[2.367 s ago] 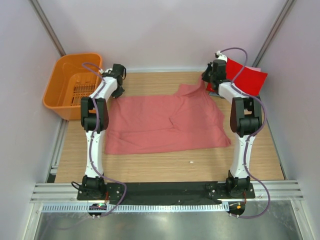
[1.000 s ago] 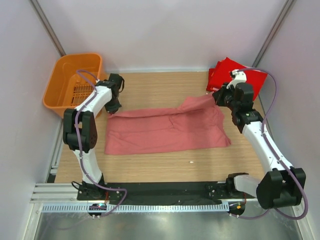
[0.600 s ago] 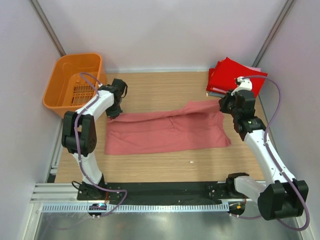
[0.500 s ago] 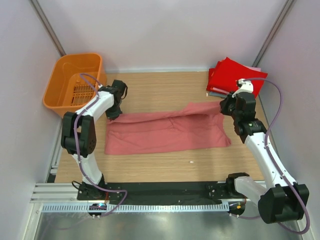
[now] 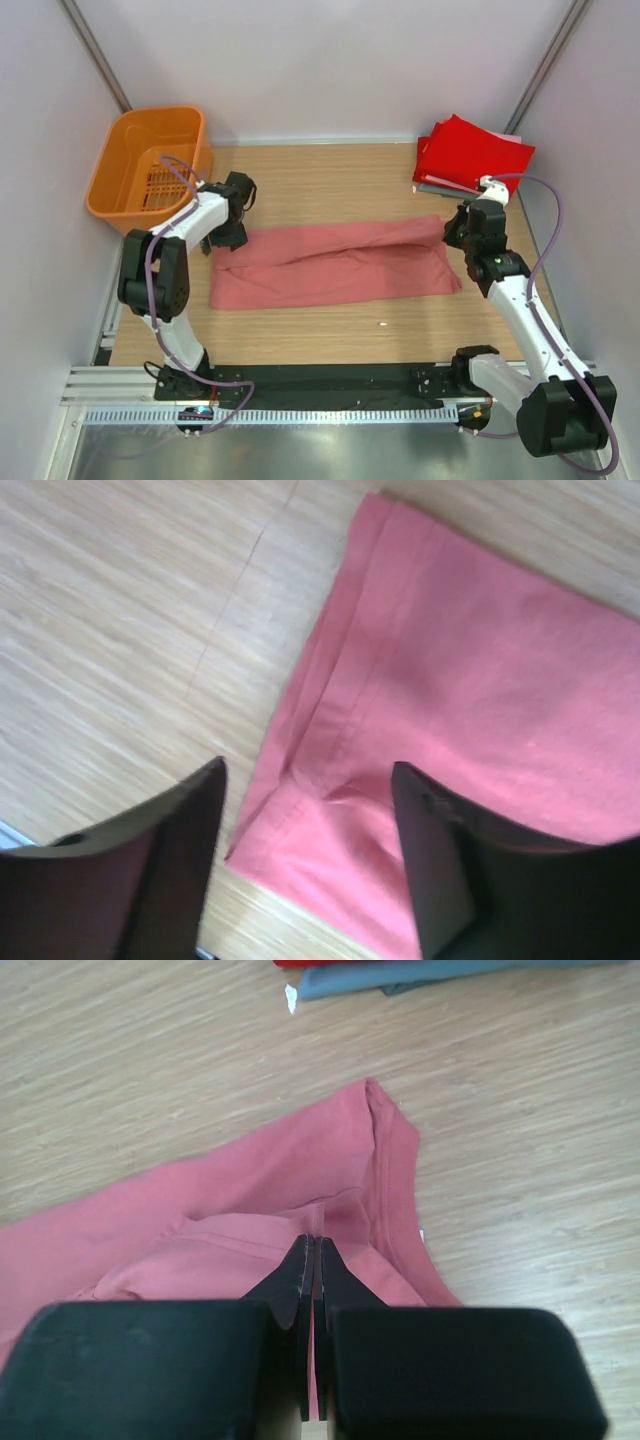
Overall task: Fold and stack the t-shirts
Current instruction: Fold the tshirt
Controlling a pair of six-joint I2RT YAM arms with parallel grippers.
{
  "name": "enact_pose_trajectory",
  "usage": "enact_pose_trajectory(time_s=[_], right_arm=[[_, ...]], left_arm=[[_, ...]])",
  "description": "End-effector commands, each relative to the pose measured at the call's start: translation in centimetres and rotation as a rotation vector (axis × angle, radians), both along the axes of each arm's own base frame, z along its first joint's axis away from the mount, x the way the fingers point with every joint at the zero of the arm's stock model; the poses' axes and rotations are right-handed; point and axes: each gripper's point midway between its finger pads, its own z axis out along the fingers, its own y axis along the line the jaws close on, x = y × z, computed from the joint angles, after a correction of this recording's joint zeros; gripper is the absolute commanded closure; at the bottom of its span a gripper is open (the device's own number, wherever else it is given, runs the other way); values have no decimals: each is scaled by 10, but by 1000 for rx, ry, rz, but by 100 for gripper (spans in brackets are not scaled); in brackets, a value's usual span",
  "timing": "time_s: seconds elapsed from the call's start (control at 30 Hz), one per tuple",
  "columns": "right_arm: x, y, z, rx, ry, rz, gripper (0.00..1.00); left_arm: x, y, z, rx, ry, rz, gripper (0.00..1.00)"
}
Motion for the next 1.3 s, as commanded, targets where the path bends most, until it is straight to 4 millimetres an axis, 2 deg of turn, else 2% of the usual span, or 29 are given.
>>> enact_pose_trajectory(time_s=[0.0, 0.07, 0.13, 0.3, 0.53, 0.7, 1.07, 1.17, 1.2, 1.27], right_arm=[[-1, -7, 8, 10, -40, -49, 99], [-3, -5, 6, 14, -38, -43, 99], [-4, -4, 4, 20, -35, -37, 99], [-9, -1, -4, 32, -15, -28, 99], [-14, 1, -19, 58, 10, -31, 99], [-21, 2, -33, 85, 40, -48, 99], [-49, -29, -80, 98, 183, -317, 99], [-55, -36, -89, 94, 214, -379, 79], [-59, -39, -92, 94, 226, -406, 54], [-62, -47, -92, 71, 227, -454, 26]], left_arm=[[-3, 9, 28, 27, -91, 35, 24], [-4, 11, 39, 27, -124, 35, 19], [-3, 11, 48, 28, -139, 34, 20], [-2, 9, 56, 10, -150, 29, 23], [-1, -4, 48, -46, -158, 6, 25], [-2, -15, 35, -95, -156, -12, 26], [-7, -16, 19, -83, -129, -3, 27], [-6, -15, 20, -81, -131, -1, 28], [-5, -15, 20, -81, -133, -1, 28], [-6, -15, 21, -80, -135, -3, 28]])
